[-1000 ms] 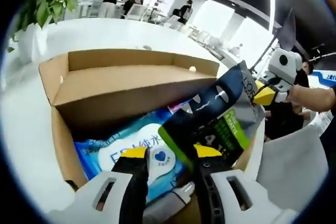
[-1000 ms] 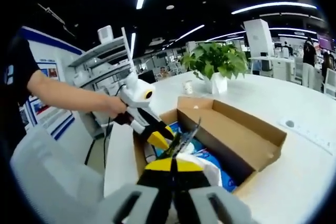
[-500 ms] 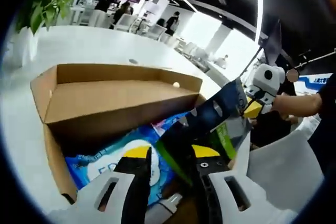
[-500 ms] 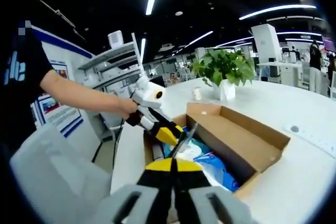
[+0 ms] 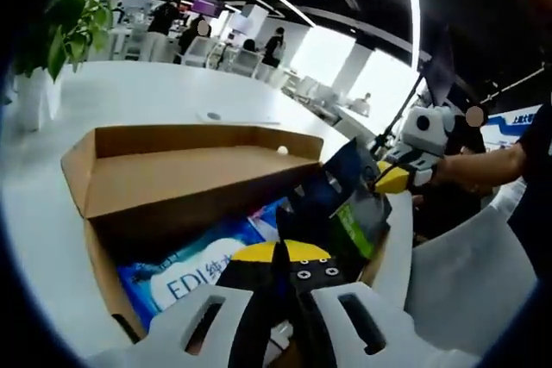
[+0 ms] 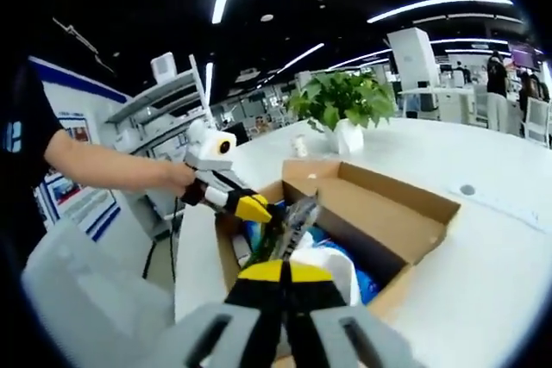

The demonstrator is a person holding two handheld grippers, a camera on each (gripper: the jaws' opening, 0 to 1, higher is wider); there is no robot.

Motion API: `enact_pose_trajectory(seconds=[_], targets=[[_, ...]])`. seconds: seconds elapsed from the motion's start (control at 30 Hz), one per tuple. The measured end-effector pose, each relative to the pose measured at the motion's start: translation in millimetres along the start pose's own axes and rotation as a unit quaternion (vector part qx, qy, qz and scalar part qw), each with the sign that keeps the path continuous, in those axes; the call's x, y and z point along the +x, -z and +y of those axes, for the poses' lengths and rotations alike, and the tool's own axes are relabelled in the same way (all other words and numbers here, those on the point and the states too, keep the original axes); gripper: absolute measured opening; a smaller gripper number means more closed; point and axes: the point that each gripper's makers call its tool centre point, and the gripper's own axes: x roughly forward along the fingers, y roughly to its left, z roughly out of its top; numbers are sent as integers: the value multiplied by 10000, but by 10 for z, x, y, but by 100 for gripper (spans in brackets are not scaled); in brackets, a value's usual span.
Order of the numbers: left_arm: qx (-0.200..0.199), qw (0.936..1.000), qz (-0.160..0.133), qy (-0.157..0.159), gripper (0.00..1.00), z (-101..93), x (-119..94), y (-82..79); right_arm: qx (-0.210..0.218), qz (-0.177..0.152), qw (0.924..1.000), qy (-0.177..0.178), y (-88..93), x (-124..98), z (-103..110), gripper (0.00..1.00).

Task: Operate the shoe box by opening the lid, removing the specified soft item, and placing it in the target area until the item is outside and the box remains undamaged.

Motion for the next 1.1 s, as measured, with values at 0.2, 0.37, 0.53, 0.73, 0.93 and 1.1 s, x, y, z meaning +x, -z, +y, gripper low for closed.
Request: enact_pose_trajectory(seconds=[0.2,0.37,0.53,0.73,0.93,1.1], targets=[[142,9998,87,-118,0,-35,-48,-31,266,33,9995,180,15,-1,-27,0],[205,9996,119,-183,0,-81,-90,-53,345,52,9991,250,19,-14,-25,0],[310,9991,154,-227,0,-125,-128,-87,448,63,9984,333,17,-34,-20,0],[496,9984,108,-260,0,-216,-188,-195,555,-64,9976,421,-72,-100,-27,0],[591,9976,155,-329,0,-287,-237,-316,542,-182,9973,454,-180,-158,9,0],[687,9967,228,-362,0,-359,-252,-406,563,-261,9969,490,-253,-228,29,0]])
